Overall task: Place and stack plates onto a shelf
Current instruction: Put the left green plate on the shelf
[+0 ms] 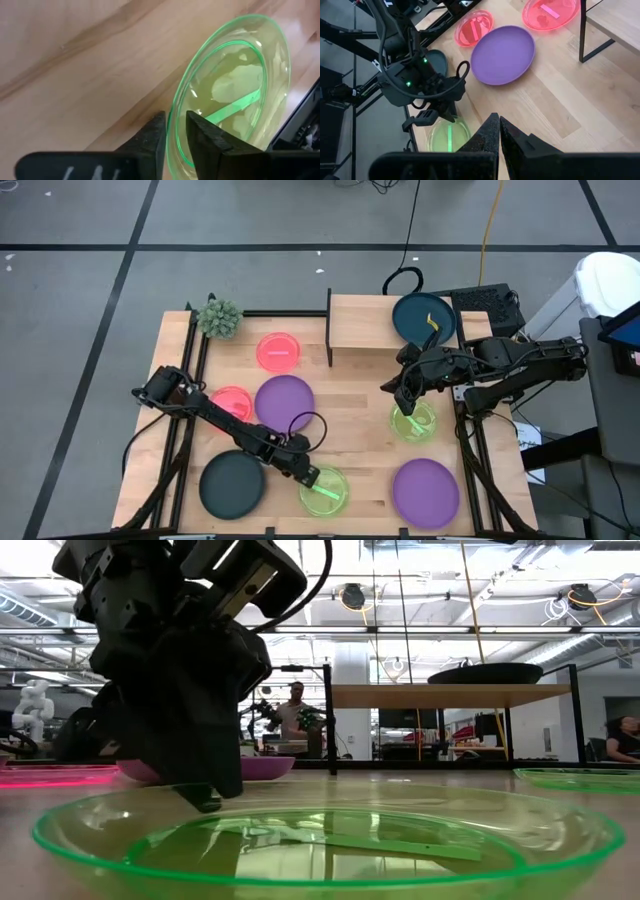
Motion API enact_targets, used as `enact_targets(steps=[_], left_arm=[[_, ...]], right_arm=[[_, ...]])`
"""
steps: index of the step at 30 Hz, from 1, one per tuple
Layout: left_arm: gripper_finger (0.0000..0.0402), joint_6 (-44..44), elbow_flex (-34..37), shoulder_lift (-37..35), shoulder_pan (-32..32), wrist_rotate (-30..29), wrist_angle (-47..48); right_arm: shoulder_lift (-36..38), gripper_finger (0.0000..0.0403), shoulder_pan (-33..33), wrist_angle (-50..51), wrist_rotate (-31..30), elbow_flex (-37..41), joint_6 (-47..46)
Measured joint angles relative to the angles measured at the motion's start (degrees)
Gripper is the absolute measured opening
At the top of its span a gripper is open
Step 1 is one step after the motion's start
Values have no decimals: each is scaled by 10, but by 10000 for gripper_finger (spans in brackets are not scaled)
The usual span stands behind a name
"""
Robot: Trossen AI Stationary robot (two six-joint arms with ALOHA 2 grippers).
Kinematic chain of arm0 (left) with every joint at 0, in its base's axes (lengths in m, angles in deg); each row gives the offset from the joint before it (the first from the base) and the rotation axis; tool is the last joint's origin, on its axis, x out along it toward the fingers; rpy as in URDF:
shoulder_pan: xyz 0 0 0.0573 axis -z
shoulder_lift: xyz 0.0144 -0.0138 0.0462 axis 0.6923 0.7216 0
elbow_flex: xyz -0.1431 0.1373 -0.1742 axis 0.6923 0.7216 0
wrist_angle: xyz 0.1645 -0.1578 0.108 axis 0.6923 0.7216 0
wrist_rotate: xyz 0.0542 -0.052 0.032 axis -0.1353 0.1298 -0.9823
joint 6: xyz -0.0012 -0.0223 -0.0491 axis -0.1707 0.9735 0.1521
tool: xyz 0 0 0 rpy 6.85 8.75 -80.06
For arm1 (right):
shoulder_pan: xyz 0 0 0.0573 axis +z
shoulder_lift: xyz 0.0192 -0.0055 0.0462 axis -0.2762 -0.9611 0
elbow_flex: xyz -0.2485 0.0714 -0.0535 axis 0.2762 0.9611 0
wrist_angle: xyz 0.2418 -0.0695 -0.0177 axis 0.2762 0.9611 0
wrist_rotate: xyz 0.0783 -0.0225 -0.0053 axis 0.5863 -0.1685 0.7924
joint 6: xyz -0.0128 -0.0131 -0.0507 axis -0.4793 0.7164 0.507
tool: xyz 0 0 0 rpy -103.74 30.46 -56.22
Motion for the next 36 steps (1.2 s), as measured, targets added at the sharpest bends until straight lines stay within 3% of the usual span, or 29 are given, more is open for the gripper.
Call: enact_targets(steps=[13, 36], left_arm=[[7, -6, 0, 0, 0, -12, -2], [4, -65, 0, -77, -62, -46, -18]], right_arm=[[0, 0, 0, 0, -3, 0, -1], [0, 0, 0, 0, -3, 0, -4]])
